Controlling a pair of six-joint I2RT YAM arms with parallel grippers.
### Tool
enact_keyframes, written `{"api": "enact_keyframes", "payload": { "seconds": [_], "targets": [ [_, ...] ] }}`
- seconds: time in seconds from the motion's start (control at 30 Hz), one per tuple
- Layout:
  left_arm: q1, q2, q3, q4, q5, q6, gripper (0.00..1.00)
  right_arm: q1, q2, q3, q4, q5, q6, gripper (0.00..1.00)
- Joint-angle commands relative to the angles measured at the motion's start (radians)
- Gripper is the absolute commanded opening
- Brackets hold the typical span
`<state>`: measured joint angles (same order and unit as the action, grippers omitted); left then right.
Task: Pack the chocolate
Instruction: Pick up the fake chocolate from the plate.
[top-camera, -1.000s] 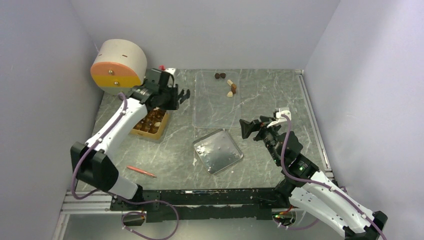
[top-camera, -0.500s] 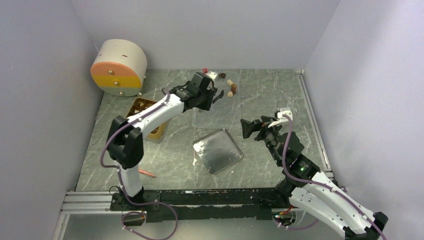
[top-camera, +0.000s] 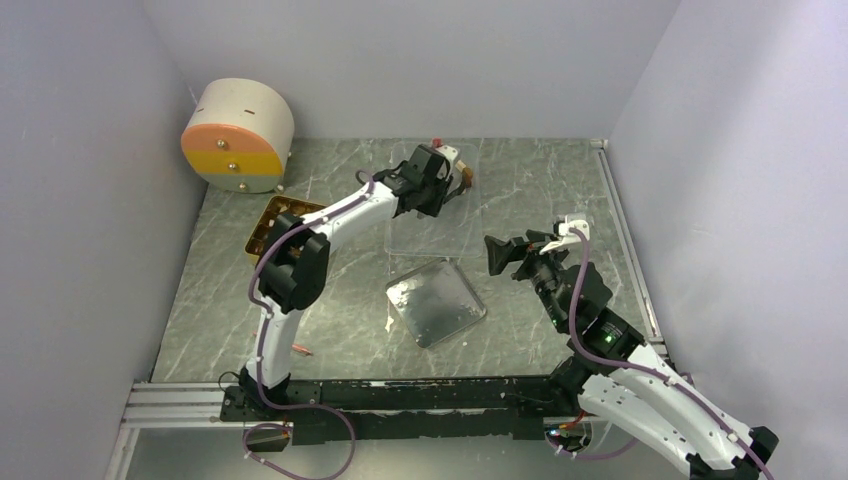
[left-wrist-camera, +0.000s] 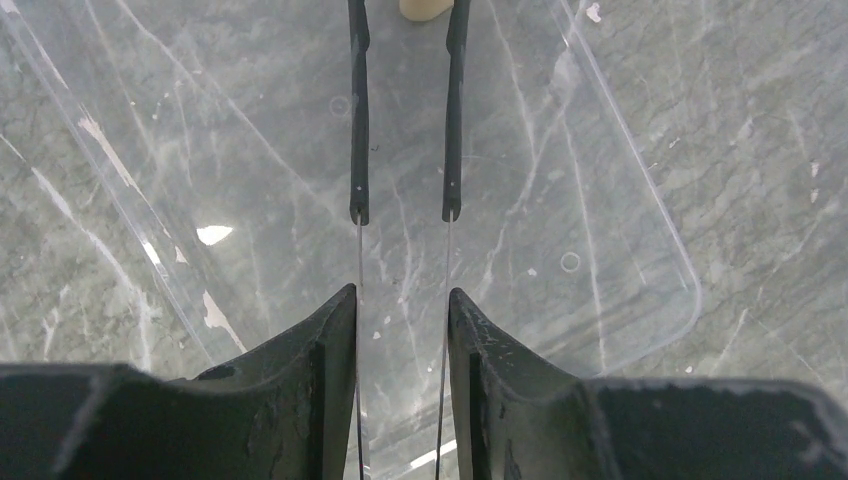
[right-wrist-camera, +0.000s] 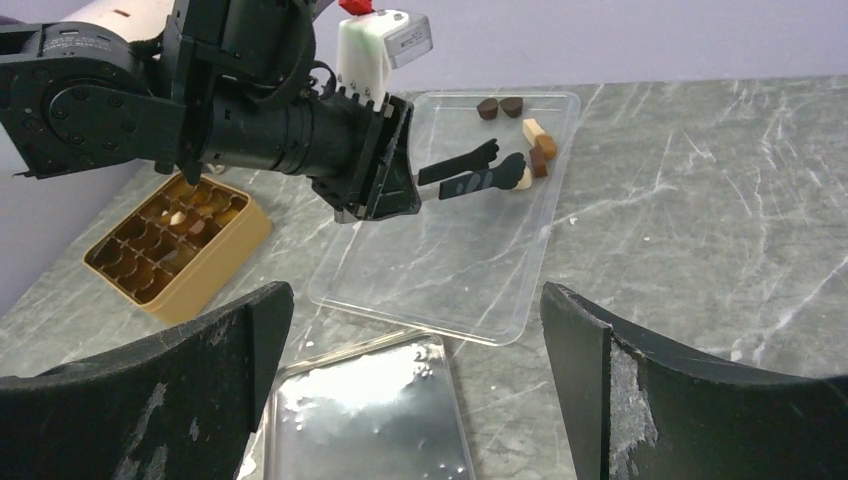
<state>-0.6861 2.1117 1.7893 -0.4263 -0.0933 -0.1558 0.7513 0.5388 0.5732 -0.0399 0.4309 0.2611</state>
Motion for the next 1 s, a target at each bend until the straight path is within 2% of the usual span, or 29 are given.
{"api": "enact_keyframes", "payload": {
  "seconds": [0.0, 0.47, 0.97],
  "targets": [
    [-0.001, 0.013, 0.052, 0.053, 0.016, 0.043, 0.40, -0.001, -0.010, 0.031, 0.013, 0.025, -0.019, 1.00],
    [-0.001, 0.086, 0.100, 0.046, 0.039, 0.036, 0.38, -0.001, -0.003, 0.026, 0.025, 0.033, -0.030, 1.00],
    [0.000, 0.003, 0.053, 0.022, -0.002, 0.014, 0.30, -0.001, -0.015, 0.019, 0.023, 0.025, -0.013, 1.00]
  ]
}}
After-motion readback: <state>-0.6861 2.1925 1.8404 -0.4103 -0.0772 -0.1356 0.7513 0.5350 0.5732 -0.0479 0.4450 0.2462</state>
